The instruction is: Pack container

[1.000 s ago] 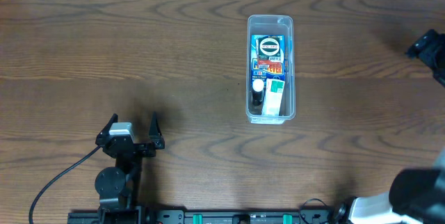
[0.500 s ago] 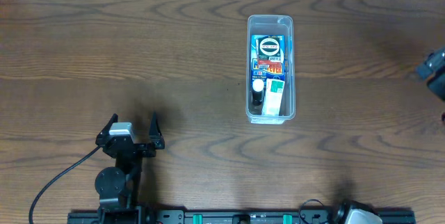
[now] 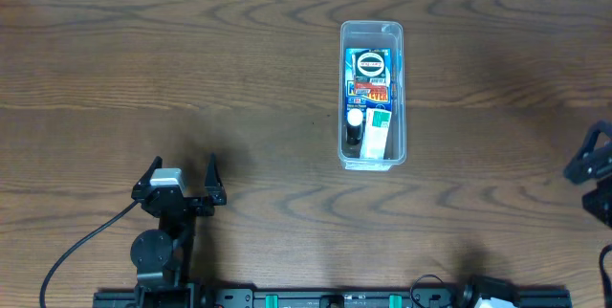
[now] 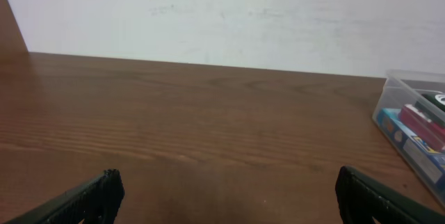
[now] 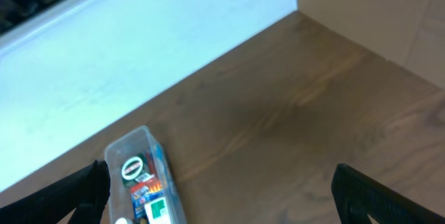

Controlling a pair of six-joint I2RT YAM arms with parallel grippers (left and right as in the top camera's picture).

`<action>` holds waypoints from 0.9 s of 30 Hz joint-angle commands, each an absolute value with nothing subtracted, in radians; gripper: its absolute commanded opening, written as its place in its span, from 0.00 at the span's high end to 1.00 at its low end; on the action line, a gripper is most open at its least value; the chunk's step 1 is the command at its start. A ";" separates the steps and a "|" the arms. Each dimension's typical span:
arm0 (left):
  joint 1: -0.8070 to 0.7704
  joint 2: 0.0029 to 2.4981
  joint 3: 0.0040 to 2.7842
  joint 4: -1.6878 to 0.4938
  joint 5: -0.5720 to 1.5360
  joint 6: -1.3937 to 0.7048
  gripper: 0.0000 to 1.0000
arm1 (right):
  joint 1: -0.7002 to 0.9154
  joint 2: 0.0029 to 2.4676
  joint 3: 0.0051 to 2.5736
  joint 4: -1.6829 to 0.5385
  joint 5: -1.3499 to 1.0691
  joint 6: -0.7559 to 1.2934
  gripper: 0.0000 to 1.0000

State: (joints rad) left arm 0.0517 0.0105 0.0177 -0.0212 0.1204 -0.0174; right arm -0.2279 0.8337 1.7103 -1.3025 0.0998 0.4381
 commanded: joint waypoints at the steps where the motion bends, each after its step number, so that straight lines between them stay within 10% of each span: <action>1: 0.058 0.004 0.004 -0.059 0.131 0.003 0.02 | -0.193 0.759 1.571 -1.231 0.100 0.449 0.01; 17: 0.058 0.004 0.004 -0.060 0.131 0.003 0.02 | -0.027 0.321 0.587 -0.337 0.018 0.448 0.01; 27: 0.058 0.004 0.004 -0.060 0.131 0.003 0.02 | 0.029 0.123 0.266 -0.280 0.076 0.448 0.01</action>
